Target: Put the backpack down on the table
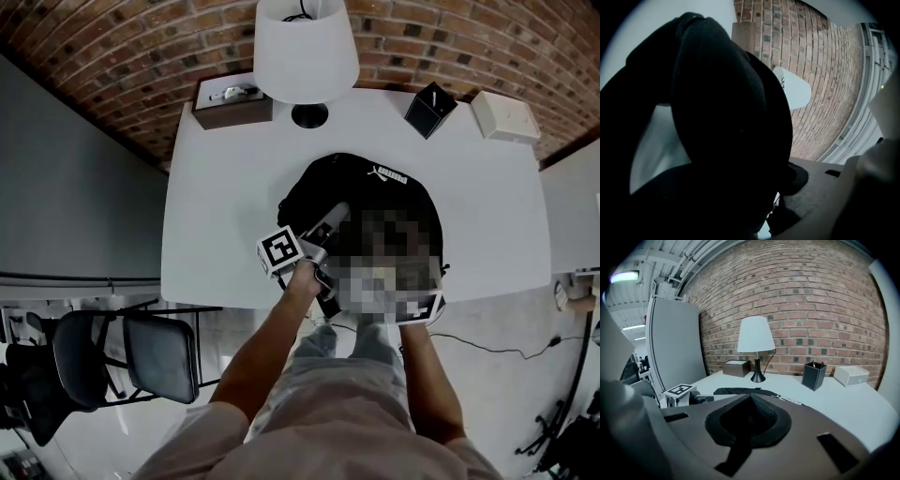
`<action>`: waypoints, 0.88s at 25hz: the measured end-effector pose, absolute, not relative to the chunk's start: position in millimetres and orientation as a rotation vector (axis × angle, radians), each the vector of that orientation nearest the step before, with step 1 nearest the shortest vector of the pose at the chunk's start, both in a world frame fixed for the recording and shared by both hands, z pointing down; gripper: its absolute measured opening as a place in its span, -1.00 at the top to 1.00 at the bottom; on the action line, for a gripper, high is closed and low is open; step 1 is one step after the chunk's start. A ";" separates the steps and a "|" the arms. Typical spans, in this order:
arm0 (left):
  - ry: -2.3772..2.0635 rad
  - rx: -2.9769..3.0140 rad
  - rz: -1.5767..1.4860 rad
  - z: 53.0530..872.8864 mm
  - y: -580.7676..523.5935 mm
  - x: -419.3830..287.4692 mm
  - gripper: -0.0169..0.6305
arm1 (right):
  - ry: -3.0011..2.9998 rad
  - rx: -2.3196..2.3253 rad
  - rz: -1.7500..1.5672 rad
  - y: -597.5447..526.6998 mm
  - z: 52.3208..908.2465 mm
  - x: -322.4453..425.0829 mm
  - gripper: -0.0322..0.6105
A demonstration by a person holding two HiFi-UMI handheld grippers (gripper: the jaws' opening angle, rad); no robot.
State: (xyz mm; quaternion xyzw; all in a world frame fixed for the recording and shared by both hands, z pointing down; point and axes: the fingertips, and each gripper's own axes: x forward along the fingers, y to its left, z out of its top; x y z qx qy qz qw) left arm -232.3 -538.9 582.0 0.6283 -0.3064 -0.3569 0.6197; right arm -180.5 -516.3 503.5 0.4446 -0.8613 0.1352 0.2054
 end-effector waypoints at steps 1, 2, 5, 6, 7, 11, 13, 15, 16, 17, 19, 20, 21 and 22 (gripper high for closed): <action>-0.705 1.443 -0.811 585.0 -537.8 -234.0 0.33 | -2.394 1.243 0.379 -514.8 504.6 -182.4 0.89; -0.699 1.441 -0.809 585.8 -536.8 -235.0 0.32 | -2.387 1.246 0.381 -513.1 505.9 -184.0 0.89; -0.661 1.444 -0.823 581.0 -534.6 -235.1 0.30 | -2.365 1.252 0.390 -507.7 509.9 -187.9 0.89; -0.659 1.442 -0.817 581.8 -533.4 -235.8 0.30 | -2.359 1.253 0.392 -506.0 511.0 -189.0 0.89; -0.663 1.441 -0.806 583.8 -532.0 -236.9 0.29 | -2.354 1.254 0.395 -504.6 511.9 -190.1 0.89; -0.671 1.438 -0.788 588.8 -526.2 -239.6 0.15 | -2.348 1.245 0.400 -502.9 513.5 -195.0 0.89; -0.678 1.428 -0.788 592.1 -521.5 -241.5 0.14 | -2.346 1.233 0.397 -501.6 514.0 -197.4 0.89; -0.690 1.419 -0.787 595.2 -517.0 -244.0 0.14 | -2.350 1.220 0.400 -500.9 513.9 -199.6 0.89; -0.693 1.417 -0.789 595.8 -515.4 -245.3 0.14 | -2.355 1.213 0.402 -500.7 513.7 -201.0 0.89; -0.691 1.415 -0.792 595.9 -513.7 -246.6 0.13 | -2.361 1.205 0.404 -500.3 513.4 -202.8 0.89; -0.688 1.410 -0.796 596.4 -509.5 -249.4 0.14 | -2.373 1.186 0.402 -498.0 513.3 -207.0 0.89; -0.692 1.408 -0.796 596.7 -506.9 -250.9 0.13 | -2.378 1.176 0.402 -496.1 513.4 -208.9 0.89; -0.698 1.408 -0.795 596.8 -504.2 -252.5 0.14 | -2.384 1.165 0.402 -494.1 513.5 -210.3 0.89; -0.707 1.407 -0.794 596.8 -501.3 -254.2 0.14 | -2.390 1.156 0.405 -491.9 513.6 -211.1 0.89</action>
